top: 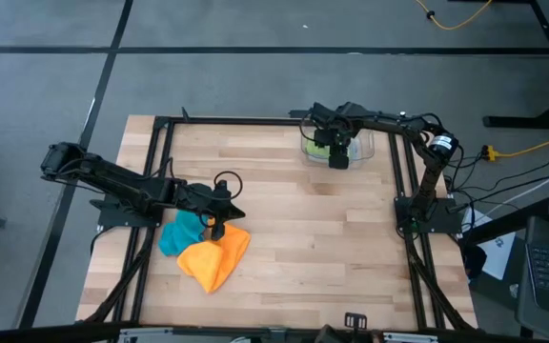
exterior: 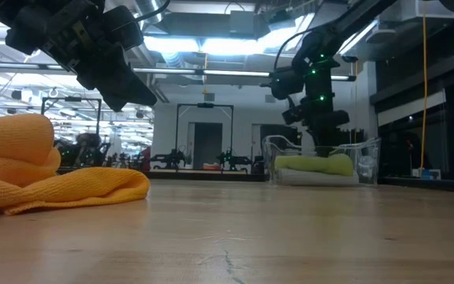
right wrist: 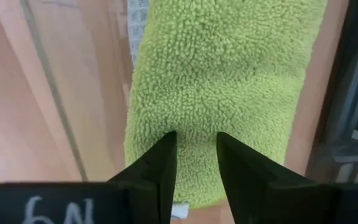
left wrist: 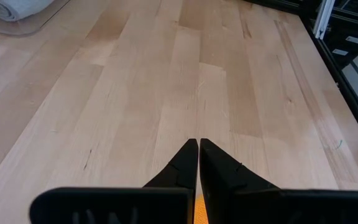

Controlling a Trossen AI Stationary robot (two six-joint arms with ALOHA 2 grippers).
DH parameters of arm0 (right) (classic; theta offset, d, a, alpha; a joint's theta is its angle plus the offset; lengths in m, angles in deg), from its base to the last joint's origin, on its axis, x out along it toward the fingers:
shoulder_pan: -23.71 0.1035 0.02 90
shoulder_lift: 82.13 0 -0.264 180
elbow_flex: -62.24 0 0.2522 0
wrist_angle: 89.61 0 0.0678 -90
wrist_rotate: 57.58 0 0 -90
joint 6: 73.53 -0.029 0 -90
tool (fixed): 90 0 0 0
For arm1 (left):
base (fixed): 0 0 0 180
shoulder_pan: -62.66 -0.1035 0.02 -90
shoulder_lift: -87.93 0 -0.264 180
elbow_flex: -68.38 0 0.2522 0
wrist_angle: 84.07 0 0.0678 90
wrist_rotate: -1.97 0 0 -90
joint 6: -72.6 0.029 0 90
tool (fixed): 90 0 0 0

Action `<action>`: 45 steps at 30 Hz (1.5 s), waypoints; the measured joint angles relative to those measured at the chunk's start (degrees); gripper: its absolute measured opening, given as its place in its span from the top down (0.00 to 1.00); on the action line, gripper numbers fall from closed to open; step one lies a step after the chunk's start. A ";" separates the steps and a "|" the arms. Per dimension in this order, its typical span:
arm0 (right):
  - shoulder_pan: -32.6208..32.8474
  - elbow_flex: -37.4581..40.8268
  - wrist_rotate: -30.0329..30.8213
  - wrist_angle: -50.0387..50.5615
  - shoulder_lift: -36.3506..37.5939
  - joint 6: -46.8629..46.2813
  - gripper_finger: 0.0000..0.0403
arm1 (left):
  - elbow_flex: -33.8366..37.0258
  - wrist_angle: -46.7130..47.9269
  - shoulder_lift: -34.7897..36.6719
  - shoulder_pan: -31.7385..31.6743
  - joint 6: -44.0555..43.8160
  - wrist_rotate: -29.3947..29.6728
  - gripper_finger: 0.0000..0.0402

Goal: Fold microfiber towels
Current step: Put the folded green microfiber into the transparent bin

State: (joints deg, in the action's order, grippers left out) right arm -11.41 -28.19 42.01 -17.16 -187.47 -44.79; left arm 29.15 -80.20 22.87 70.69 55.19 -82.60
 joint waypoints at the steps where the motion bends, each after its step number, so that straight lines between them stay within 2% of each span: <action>1: 0.00 0.00 -0.37 -0.01 0.00 0.01 0.71 | 0.00 -0.01 0.00 0.00 -0.01 0.00 0.98; 10: -1.44 3.23 -0.41 -2.24 0.01 -0.24 0.71 | 0.00 -0.01 0.00 -0.01 0.01 0.02 0.98; 17: -1.62 -1.52 -0.30 -0.70 0.31 -1.24 0.71 | 0.00 0.01 0.00 0.01 0.01 0.02 0.98; 20: -1.64 -2.69 -0.46 -4.48 0.33 -0.19 0.71 | 0.00 -0.01 0.00 -0.01 0.01 0.01 0.98; 24: -2.01 -2.68 -2.55 -12.44 -0.42 -1.95 0.71 | 0.00 0.00 0.01 0.00 -0.01 0.00 0.98; 31: -2.16 -2.51 -11.81 -12.82 -1.57 -3.07 0.71 | 0.00 -0.01 0.00 0.01 0.01 0.00 0.98; 45: -2.19 -0.38 -13.29 -13.10 -1.73 -3.18 0.71 | 0.00 -0.01 0.00 -0.01 0.00 0.01 0.98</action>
State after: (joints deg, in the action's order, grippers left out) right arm -13.59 -28.57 28.72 -30.27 -189.20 -47.97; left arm 29.15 -80.20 22.87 70.69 55.19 -82.58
